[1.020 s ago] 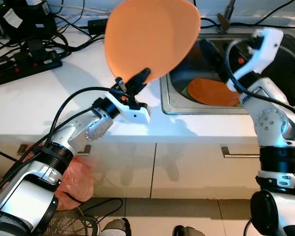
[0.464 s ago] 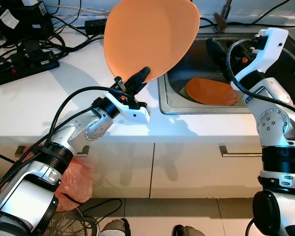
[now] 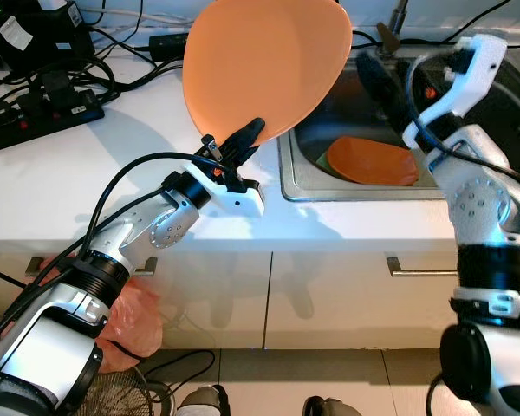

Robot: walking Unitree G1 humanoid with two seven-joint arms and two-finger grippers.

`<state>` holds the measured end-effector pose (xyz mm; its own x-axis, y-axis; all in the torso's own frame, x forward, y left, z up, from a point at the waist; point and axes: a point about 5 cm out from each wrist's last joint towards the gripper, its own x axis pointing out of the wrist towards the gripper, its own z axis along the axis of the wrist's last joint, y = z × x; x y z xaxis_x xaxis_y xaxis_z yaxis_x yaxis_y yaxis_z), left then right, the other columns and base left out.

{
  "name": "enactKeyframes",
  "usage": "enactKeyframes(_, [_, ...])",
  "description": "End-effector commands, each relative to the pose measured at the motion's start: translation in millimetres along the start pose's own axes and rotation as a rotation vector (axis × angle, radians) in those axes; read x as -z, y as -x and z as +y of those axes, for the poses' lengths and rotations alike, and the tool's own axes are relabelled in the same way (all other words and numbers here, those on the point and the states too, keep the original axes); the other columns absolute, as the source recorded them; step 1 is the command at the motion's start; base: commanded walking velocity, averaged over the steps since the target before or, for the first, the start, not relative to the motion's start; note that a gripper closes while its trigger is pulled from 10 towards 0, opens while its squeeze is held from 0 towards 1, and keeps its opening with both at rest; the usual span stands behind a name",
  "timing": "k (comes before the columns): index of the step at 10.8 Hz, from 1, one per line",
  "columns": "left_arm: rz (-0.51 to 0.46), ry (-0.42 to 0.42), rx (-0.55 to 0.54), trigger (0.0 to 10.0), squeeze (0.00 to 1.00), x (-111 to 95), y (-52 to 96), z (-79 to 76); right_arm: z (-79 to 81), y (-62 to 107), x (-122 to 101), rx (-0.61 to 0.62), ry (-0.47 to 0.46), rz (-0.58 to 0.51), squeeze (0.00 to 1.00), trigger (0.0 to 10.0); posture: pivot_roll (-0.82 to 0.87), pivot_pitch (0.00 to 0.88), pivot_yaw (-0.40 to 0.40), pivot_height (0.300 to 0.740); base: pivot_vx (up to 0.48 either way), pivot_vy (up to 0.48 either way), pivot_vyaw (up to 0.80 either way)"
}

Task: Kitchen organization

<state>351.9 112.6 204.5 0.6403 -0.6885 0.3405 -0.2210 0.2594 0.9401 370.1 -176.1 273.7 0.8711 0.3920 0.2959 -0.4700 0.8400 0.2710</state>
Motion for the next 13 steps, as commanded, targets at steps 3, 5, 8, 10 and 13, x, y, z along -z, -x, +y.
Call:
enactKeyframes(3, [-0.001,-0.005,-0.087,0.0,0.00,3.3,-4.2,16.9,-2.9,-5.0,-1.5,-0.024,-0.053,0.006,1.00,10.0,0.06,0.119,0.001,0.740,0.000,0.000,0.00])
enactKeyframes(5, [-0.011,-0.009,-0.097,0.0,0.00,2.1,-5.0,18.6,-3.3,-5.3,1.5,-0.033,-0.071,0.020,1.00,10.0,0.06,0.119,0.003,0.740,0.000,0.000,0.00])
enactKeyframes(8, [-0.043,-0.004,-0.113,0.0,0.00,-5.6,-8.3,18.9,0.6,-8.3,4.6,-0.117,-0.181,0.053,1.00,10.0,0.06,0.122,0.000,0.740,0.000,0.000,0.00])
enactKeyframes(10, [-0.057,0.003,-0.129,0.0,0.00,-10.3,-10.1,20.1,3.9,-10.8,8.4,-0.153,-0.177,0.081,1.00,10.0,0.06,0.124,-0.001,0.740,0.000,0.000,0.00])
enactKeyframes(13, [-0.060,0.009,-0.136,0.0,0.00,-12.2,-9.1,19.8,5.9,-11.3,10.2,-0.168,-0.179,0.092,1.00,10.0,0.06,0.131,-0.006,0.740,0.000,0.000,0.00])
